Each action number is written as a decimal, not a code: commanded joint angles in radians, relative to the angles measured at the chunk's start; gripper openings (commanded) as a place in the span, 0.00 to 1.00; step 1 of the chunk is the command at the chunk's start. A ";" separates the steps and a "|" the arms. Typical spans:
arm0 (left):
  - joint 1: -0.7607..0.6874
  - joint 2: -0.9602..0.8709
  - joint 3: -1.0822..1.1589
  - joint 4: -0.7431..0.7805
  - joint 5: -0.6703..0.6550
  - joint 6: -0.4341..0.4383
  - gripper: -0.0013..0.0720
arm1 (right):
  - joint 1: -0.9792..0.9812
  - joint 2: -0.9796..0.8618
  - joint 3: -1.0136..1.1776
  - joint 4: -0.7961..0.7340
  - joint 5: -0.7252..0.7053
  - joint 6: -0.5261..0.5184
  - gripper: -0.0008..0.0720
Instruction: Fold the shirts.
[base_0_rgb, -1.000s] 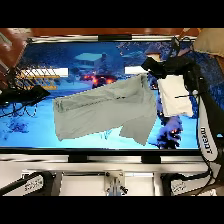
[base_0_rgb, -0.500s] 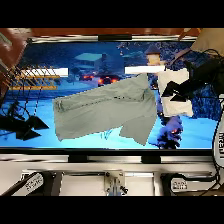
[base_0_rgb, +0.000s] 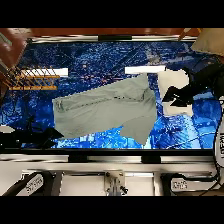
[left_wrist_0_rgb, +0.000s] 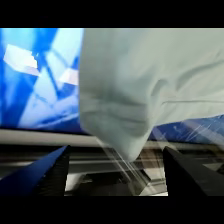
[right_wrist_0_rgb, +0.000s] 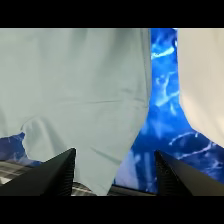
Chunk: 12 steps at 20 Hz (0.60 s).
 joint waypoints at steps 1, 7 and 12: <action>-0.055 -0.021 -0.016 -0.044 0.070 0.006 0.98 | -0.001 0.000 -0.002 -0.012 0.006 0.001 0.83; -0.056 -0.062 -0.001 -0.045 0.097 0.003 0.18 | -0.001 -0.013 -0.014 -0.041 0.014 0.000 0.83; -0.055 -0.061 0.069 -0.043 0.061 0.027 0.07 | 0.050 -0.104 -0.120 0.022 0.095 -0.015 0.85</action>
